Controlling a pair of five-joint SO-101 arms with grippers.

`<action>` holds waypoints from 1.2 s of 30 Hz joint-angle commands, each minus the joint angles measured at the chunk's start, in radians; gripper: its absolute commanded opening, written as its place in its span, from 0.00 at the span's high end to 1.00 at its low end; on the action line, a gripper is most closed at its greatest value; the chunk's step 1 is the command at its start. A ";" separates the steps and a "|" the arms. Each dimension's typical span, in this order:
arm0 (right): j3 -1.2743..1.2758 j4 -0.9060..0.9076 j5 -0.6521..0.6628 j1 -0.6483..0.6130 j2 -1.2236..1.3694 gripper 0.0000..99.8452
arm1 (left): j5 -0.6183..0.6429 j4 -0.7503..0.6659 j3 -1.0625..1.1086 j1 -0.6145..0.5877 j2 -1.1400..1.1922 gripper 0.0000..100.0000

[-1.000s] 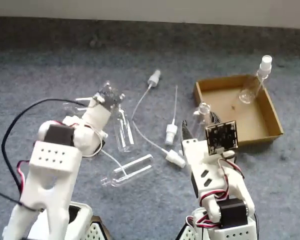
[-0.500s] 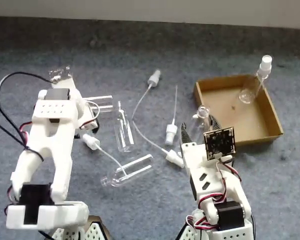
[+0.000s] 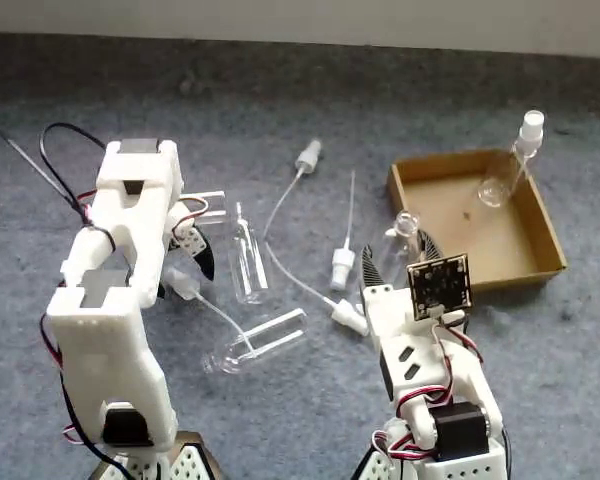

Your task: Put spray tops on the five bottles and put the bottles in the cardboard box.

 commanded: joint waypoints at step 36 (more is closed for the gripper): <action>0.170 -0.200 -0.009 -0.157 -0.021 0.88 | 0.003 -0.048 -0.163 0.193 -0.736 1.00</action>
